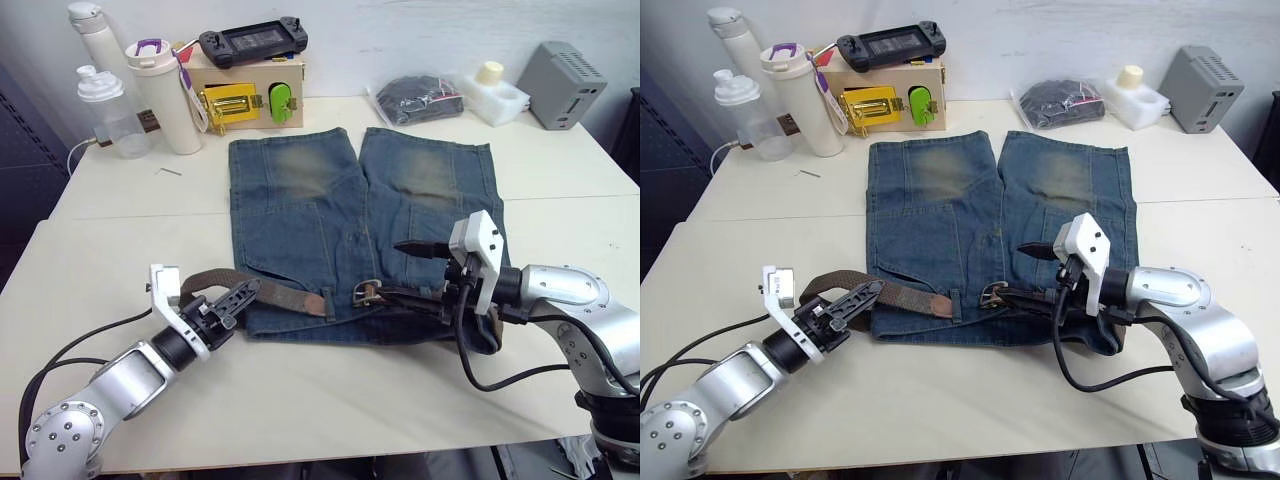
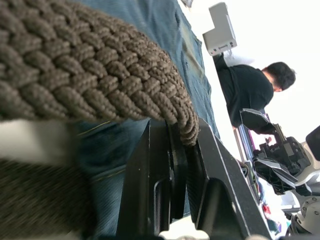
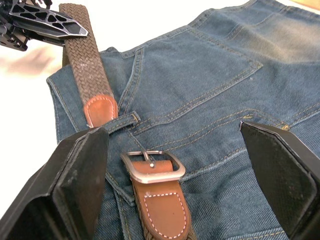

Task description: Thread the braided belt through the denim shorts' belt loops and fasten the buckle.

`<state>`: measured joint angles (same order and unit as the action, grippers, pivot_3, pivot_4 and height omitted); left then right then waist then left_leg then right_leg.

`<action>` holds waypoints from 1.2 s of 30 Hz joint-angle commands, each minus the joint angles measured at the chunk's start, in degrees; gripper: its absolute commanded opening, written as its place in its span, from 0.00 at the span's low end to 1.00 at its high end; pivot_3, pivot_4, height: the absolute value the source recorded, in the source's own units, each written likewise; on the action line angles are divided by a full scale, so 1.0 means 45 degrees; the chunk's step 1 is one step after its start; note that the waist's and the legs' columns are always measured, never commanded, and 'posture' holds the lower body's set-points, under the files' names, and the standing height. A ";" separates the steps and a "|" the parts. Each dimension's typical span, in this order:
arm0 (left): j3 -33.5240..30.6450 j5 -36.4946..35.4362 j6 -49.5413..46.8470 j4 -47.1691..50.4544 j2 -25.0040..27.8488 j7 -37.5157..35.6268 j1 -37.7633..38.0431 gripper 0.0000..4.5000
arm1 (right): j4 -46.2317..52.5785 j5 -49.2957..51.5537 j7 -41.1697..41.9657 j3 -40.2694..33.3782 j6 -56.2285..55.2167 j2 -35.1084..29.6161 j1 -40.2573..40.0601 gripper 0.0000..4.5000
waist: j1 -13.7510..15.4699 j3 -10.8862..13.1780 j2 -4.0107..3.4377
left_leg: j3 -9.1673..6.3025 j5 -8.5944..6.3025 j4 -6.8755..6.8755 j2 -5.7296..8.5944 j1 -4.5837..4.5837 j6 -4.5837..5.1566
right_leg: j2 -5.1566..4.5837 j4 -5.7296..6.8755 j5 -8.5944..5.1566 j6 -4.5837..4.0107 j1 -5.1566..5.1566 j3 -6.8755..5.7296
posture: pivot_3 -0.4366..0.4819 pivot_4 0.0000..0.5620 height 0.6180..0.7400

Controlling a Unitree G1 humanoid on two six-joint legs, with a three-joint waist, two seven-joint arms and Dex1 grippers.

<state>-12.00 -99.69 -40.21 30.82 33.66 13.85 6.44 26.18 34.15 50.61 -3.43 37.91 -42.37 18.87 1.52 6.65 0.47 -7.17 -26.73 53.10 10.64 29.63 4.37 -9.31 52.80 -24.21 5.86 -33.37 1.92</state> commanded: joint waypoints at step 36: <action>0.4320 1.1490 -0.0646 -0.3568 -0.0433 -0.9778 -0.4858 0.00 | -0.0492 -0.8913 -0.0710 0.2065 -1.1468 -0.1868 -0.2751 0.99 | 0.0041 -0.0011 -0.0020 | -0.0004 0.0022 -0.0059 -0.0013 -0.0095 0.0041 | 0.0017 -0.0279 0.0011 0.0021 0.0201 -0.0060 | 0.48 0.27 0.23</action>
<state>7.71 -48.83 -42.39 14.80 32.75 -28.42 -15.42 26.78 3.47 52.89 4.96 -2.12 -51.84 6.05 1.70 6.60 0.38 -7.19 -26.63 52.84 10.59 29.20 4.56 -9.23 51.56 -24.16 5.96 -32.47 1.65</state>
